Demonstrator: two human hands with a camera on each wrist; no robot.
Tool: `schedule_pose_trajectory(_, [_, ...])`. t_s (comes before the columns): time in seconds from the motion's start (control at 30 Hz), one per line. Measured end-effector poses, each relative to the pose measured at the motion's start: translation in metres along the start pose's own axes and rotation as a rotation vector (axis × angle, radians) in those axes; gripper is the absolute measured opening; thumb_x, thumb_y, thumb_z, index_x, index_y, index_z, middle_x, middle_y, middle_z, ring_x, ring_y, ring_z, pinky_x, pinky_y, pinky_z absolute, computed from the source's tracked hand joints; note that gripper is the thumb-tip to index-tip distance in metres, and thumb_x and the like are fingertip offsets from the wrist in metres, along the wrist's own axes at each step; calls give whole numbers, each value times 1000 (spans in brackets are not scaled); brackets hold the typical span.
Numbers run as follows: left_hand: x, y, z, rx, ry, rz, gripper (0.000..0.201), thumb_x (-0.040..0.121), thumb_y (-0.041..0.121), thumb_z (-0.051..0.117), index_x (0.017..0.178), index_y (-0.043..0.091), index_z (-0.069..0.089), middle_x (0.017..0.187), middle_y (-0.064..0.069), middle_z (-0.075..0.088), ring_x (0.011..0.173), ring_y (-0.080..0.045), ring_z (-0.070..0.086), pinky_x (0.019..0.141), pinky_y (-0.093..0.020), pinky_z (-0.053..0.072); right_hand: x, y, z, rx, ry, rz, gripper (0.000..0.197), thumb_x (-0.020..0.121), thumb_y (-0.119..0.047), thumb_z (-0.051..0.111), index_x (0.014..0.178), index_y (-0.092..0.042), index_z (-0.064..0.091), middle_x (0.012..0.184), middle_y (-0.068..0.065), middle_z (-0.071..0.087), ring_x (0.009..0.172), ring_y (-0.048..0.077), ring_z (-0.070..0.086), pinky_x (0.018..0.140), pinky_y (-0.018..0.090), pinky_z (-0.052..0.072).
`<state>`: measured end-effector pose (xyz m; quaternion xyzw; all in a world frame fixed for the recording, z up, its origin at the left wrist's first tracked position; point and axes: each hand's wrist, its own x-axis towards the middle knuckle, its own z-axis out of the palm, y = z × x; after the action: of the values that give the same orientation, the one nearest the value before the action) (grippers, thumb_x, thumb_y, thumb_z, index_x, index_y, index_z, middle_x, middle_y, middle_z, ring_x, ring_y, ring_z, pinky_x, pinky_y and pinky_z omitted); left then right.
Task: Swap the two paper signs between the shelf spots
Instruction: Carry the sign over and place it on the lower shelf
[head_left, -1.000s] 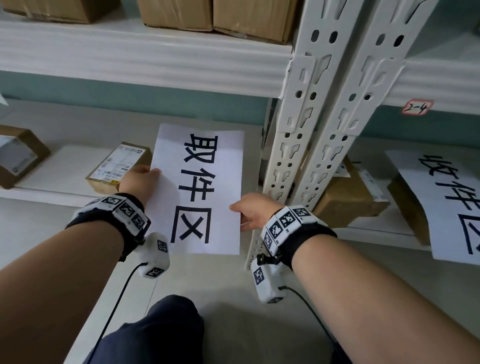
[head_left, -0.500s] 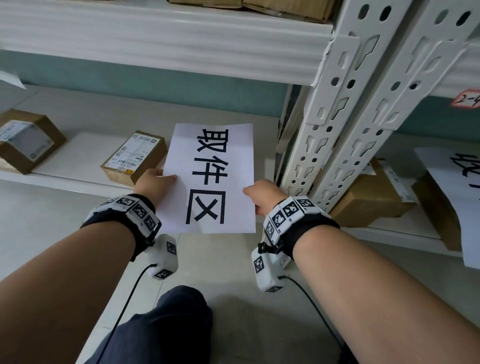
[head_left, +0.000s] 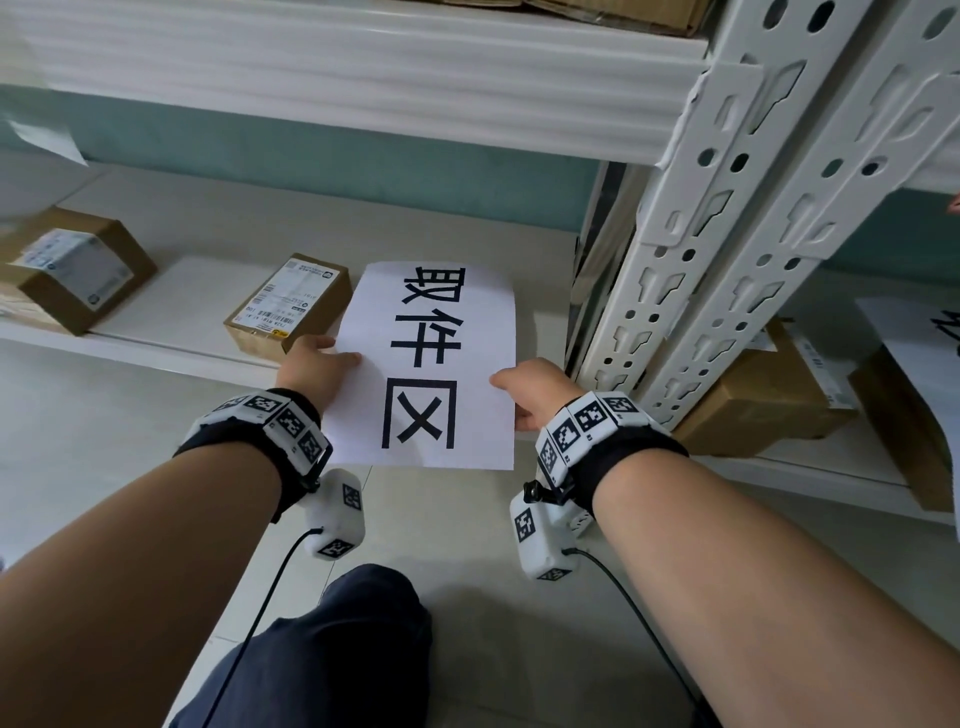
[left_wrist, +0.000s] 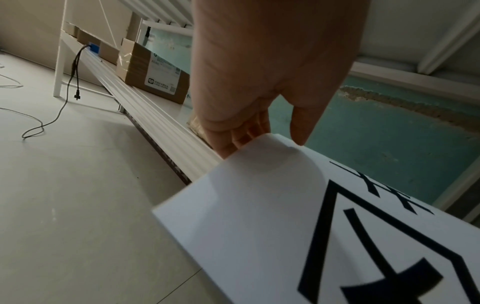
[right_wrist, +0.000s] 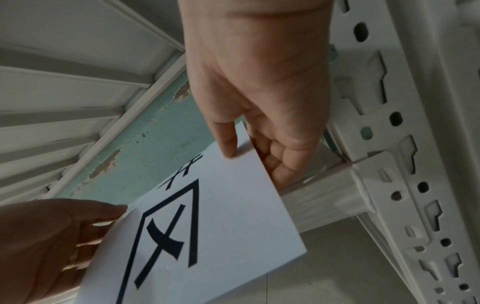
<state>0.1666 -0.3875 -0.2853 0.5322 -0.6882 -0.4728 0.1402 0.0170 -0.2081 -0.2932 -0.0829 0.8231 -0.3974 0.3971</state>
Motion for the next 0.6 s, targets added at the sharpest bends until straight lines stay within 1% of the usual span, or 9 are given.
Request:
schedule_pose_trajectory(0.13, [1, -5, -5, -54, -2, -11, 52, 86, 24, 64, 133, 11, 47, 129, -13, 53, 112, -32, 54, 94, -49, 50, -5, -2, 3, 26, -4, 4, 29, 63, -26, 55, 88, -9, 56, 105, 22, 69, 97, 34, 68, 90, 58, 51])
schedule_pose_trajectory(0.17, [1, -6, -5, -67, -5, -9, 52, 87, 22, 64, 134, 10, 46, 128, -13, 53, 112, -32, 55, 93, -49, 51, -7, -3, 2, 26, -2, 5, 29, 63, -26, 55, 86, -10, 56, 99, 20, 69, 93, 33, 68, 90, 58, 51])
schedule_pose_trajectory(0.23, [2, -7, -5, -79, -14, -5, 51, 88, 21, 63, 135, 9, 46, 128, -13, 53, 112, -31, 55, 92, -48, 51, -5, -3, 1, 33, 9, 2, 21, 66, -24, 54, 84, -12, 52, 86, 13, 58, 81, 26, 60, 92, 60, 49])
schedule_pose_trajectory(0.33, [2, -7, -3, -71, -17, 8, 50, 88, 22, 63, 134, 10, 47, 130, -13, 53, 114, -32, 54, 95, -48, 49, -8, -5, 2, 51, 33, 3, 13, 73, -18, 53, 84, -14, 48, 85, 8, 48, 78, 21, 49, 95, 61, 45])
schedule_pose_trajectory(0.43, [1, -6, 0, -39, -10, 17, 50, 88, 22, 63, 134, 11, 48, 129, -13, 55, 114, -32, 54, 98, -48, 46, -8, -6, 2, 46, 71, -25, 8, 79, -15, 53, 84, -11, 48, 85, 9, 49, 81, 23, 55, 94, 59, 47])
schedule_pose_trajectory(0.5, [2, -5, 3, -47, -16, 18, 50, 87, 18, 63, 135, 11, 47, 128, -14, 56, 112, -33, 56, 97, -49, 47, -8, -7, 3, 26, 95, -38, 7, 83, -14, 52, 85, -8, 49, 86, 12, 51, 93, 30, 64, 94, 56, 49])
schedule_pose_trajectory(0.53, [2, -4, 4, -52, -21, 21, 51, 87, 17, 62, 135, 11, 46, 128, -13, 56, 112, -33, 56, 97, -49, 47, -7, -8, 2, 17, 109, -41, 7, 85, -14, 51, 85, -7, 49, 87, 12, 52, 96, 32, 65, 94, 53, 50])
schedule_pose_trajectory(0.57, [2, -3, 5, -54, -27, 23, 51, 88, 16, 62, 136, 11, 45, 129, -13, 55, 112, -33, 56, 98, -49, 47, -7, -9, 1, 12, 121, -44, 8, 86, -14, 51, 83, -7, 49, 87, 13, 52, 95, 32, 65, 92, 47, 53])
schedule_pose_trajectory(0.6, [2, -2, 6, -54, -32, 27, 52, 88, 17, 61, 137, 12, 45, 129, -13, 55, 113, -33, 56, 98, -49, 46, -7, -10, 0, 3, 135, -46, 11, 87, -15, 50, 80, -6, 49, 86, 13, 53, 92, 32, 64, 87, 39, 54])
